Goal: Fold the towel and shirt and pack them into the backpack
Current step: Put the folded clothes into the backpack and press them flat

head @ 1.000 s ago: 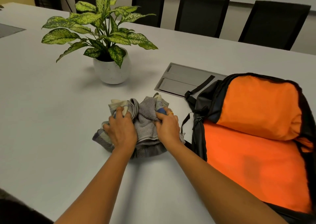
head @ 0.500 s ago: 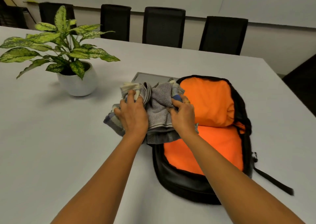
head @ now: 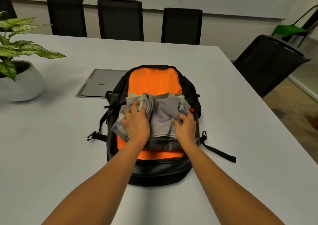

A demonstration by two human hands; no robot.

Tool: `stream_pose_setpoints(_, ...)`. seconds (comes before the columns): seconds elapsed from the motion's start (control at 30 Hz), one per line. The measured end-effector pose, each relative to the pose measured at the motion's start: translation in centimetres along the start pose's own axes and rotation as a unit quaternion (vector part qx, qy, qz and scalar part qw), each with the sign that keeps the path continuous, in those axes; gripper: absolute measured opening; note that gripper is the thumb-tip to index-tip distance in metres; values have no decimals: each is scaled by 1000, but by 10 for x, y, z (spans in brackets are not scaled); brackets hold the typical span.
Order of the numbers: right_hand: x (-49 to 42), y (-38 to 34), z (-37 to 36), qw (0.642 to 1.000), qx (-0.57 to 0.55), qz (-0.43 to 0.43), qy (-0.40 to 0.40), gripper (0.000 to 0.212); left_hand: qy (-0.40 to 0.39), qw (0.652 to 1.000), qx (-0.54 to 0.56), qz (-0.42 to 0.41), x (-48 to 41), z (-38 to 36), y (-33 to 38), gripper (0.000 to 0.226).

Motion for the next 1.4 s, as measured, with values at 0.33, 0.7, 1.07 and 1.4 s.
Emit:
stream_pose_setpoints(0.33,-2,27,0,971,204,-79,-93,55,-144,984,-78,64,-1,-32,-52,63)
stream_pose_setpoints(0.7,-16,-18,-57,903,314,274,-106,75,-152,985,-64,43,-6,-48,-69,70)
stream_pose_setpoints(1.07,-21,8,-79,899,349,229,-136,81,35,998,6,-44,-59,-29,-42,48)
stream_pose_setpoints(1.4,-21,13,-85,905,351,220,-101,71,-165,927,-68,-330,-145,-59,21,42)
Point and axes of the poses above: each hand's wrist, its own x-axis away from the middle knuckle, its own z-axis out of the back of the hand, y = z × x, the point moved 3 cm from there along -x, towards the middle knuckle, and after that the axes turned 2 degrees about -x, right-handed, at the moved point
